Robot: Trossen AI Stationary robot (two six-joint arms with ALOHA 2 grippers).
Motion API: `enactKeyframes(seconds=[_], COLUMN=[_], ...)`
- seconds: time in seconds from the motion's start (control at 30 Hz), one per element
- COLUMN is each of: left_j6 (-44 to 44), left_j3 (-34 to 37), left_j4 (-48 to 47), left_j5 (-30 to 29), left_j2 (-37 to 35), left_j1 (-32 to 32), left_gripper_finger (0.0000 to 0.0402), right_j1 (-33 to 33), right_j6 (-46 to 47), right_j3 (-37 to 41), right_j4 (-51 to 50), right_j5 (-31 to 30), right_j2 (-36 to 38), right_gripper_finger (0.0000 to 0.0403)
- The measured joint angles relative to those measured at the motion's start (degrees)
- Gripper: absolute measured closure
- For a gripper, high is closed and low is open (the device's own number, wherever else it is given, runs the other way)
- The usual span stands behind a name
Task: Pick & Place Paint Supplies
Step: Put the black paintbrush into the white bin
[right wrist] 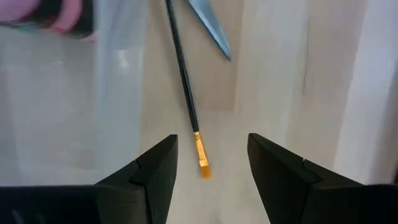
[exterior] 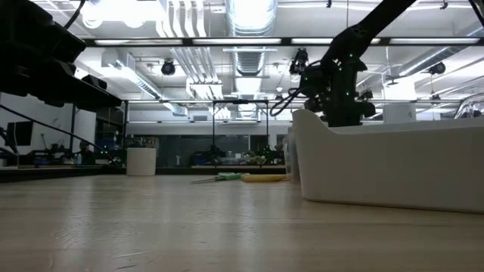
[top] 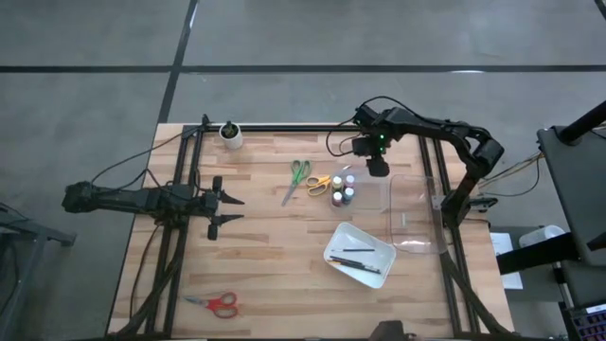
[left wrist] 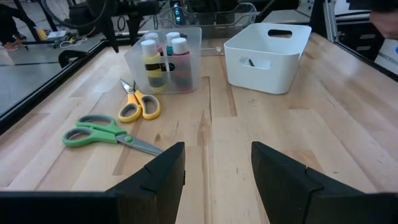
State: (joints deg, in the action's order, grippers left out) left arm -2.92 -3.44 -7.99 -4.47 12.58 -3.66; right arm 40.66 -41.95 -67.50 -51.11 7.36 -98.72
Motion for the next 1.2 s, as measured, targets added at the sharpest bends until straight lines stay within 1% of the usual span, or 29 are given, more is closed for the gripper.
enactKeyframes(seconds=[0.1, 0.27, 0.37, 0.5, 0.67, 0.83, 1.0, 1.2], left_j6=[0.01, 0.0, 0.01, 0.02, 0.02, 0.02, 0.02, 0.02], left_j3=[0.0, 0.02, 0.02, 0.02, 0.02, 0.02, 0.02, 0.02], left_j4=[0.0, 0.02, 0.01, 0.0, 0.0, 0.0, 0.0, 0.0], left_j5=[0.0, 0.0, 0.0, 0.0, 0.0, 0.0, 0.0, 0.0], left_j2=[0.0, 0.0, 0.0, 0.0, 0.01, 0.0, 0.0, 0.0], left_j1=[-0.01, 0.0, -0.01, 0.0, 0.0, 0.0, 0.0, 0.0], left_gripper_finger=[0.0215, 0.0215, 0.0215, 0.0215, 0.0215, 0.0215, 0.0215, 0.0215], right_j1=[0.23, 0.84, 0.94, 1.02, 1.13, 1.19, 1.57, 1.73], right_j6=[-7.08, -23.5, -29.42, -31.7, -31.67, -31.32, -31.68, -40.67], right_j3=[-1.28, -0.81, 0.69, 2.94, 6.05, 7.1, 4.96, 1.02], right_j4=[-0.76, -0.77, -0.81, 0.24, 4.7, 5.96, 4.05, 2.92], right_j5=[-0.17, -0.66, -0.61, -0.4, 0.72, 1.53, 1.78, 1.3], right_j2=[0.11, 0.12, 0.08, 0.07, 0.24, 0.24, 0.02, -0.02], right_gripper_finger=[0.0211, 0.0211, 0.0211, 0.0211, 0.0211, 0.0211, 0.0211, 0.0211])
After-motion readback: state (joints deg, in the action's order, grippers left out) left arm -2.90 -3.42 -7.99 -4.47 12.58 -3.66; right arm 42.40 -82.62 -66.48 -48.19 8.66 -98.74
